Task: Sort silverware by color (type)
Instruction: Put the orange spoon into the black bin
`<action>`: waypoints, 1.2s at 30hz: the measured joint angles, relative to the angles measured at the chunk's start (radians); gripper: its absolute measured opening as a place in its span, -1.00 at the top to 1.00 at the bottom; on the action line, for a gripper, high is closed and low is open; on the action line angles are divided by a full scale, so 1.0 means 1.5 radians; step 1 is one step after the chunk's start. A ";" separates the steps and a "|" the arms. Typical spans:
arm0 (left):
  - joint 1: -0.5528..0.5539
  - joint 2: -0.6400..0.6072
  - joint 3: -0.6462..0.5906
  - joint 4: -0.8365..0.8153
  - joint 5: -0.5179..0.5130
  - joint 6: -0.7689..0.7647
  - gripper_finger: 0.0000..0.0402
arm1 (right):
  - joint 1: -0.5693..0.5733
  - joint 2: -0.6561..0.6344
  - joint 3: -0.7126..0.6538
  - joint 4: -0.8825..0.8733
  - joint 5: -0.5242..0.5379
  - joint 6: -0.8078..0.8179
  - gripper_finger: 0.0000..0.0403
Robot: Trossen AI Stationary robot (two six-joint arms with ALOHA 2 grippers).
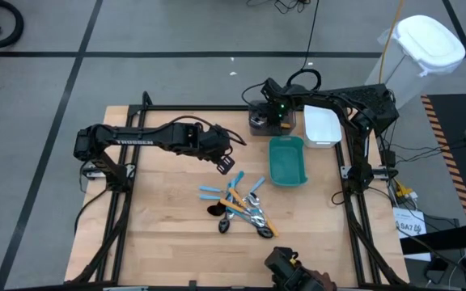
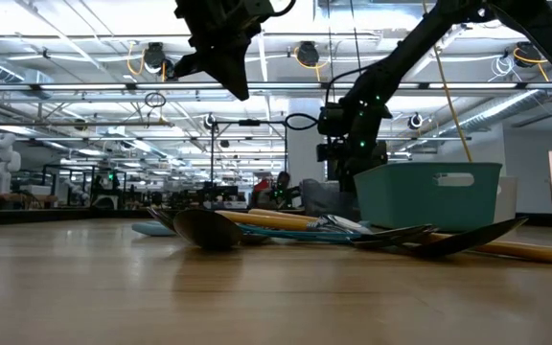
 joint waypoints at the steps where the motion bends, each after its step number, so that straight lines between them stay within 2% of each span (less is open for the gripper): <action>1: 0.000 0.000 0.000 0.000 0.000 -0.003 0.99 | 0.000 0.000 -0.002 0.001 0.000 0.000 0.30; 7: -0.001 0.000 0.000 0.001 0.000 -0.008 0.99 | 0.000 0.000 -0.026 0.017 0.000 0.001 0.39; 16: -0.001 0.000 0.000 0.001 0.000 -0.008 0.99 | 0.000 0.000 -0.041 0.022 0.000 0.002 0.76; 36: -0.005 0.000 0.000 0.001 0.000 -0.058 0.99 | 0.000 -0.046 -0.041 0.017 0.019 0.111 0.74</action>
